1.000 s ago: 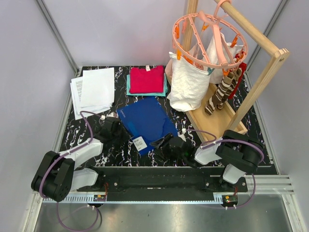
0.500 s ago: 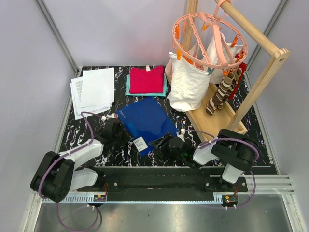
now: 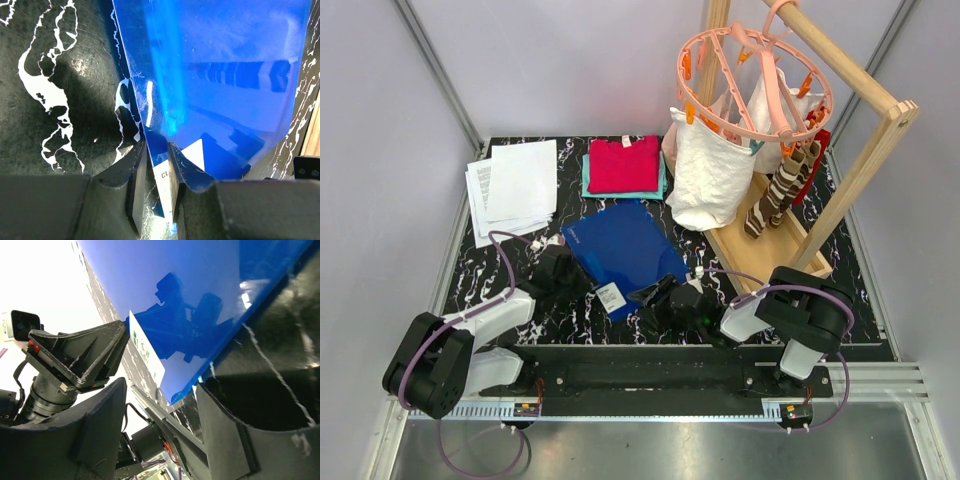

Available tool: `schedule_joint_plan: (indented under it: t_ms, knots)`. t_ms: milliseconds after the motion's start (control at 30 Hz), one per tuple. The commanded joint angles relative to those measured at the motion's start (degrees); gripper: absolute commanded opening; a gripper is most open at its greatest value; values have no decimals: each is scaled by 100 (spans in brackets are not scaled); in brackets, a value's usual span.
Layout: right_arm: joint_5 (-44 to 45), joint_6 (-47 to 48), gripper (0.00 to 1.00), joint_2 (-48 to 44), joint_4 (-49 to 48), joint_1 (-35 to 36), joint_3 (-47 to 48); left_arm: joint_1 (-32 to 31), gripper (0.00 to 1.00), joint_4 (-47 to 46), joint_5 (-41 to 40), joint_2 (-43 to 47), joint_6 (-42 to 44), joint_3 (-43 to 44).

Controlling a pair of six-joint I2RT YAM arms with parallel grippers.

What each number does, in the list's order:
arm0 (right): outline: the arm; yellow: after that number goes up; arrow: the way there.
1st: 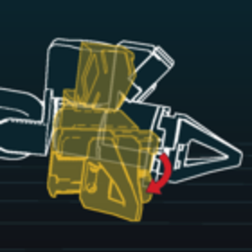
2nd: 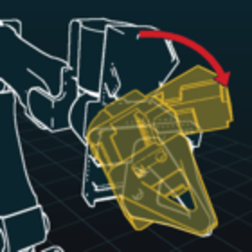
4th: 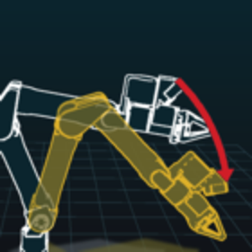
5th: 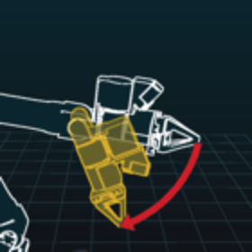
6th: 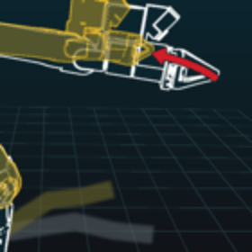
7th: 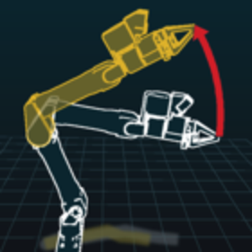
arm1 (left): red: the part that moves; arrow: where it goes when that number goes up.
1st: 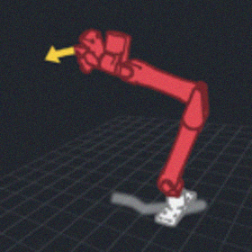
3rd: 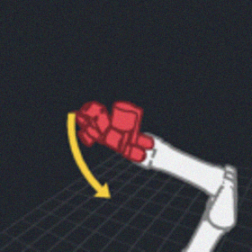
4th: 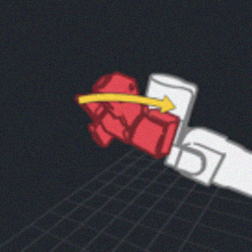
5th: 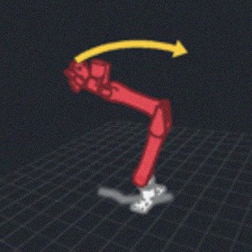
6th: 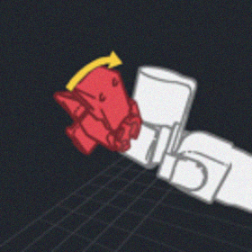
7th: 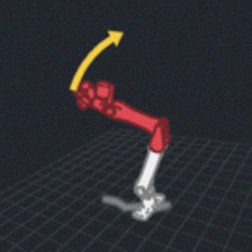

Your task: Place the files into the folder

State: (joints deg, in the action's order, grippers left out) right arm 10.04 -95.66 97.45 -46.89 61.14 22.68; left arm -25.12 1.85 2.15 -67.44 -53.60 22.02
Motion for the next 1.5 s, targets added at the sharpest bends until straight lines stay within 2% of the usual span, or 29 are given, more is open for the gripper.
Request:
schedule_joint_plan:
  t_ms: [0,67,167,367,767,1000,1133,1300,1333,1367,1400,1433,1467]
  knots:
    - [235,65,68,-156,-204,55,-219,-45,25,-106,-83,12,43,65]
    - [253,65,68,-112,-311,55,-255,-45,25,-123,-57,-6,17,48]
    - [261,56,61,19,-504,38,-211,-45,25,-167,-22,3,-27,-5]
    - [261,91,55,196,-988,-67,-158,-45,25,-158,-13,55,-45,-101]
    - [147,232,56,406,-1199,-322,-106,-72,23,-167,40,64,-80,-198]
    - [16,319,56,959,-1832,-393,-71,-89,23,-280,31,20,-80,-146]
    - [-81,469,45,1031,-1964,-437,9,-107,22,-281,31,-32,-71,-154]
    - [-29,855,43,846,-1736,-551,61,-142,22,-281,4,2,-80,-207]
    - [-29,1038,39,829,-1692,-560,79,-133,22,-273,-4,11,-80,-216]
    - [-72,1162,24,820,-1691,-568,96,-150,23,-255,-13,46,-89,-216]
    - [-125,1276,17,802,-1700,-569,123,-159,24,-194,-31,125,-80,-198]
    - [-195,1434,12,793,-1665,-569,158,-159,27,-28,-48,178,-80,-189]
    - [-352,1532,8,758,-1630,-569,210,-168,36,87,-22,257,-89,-102]
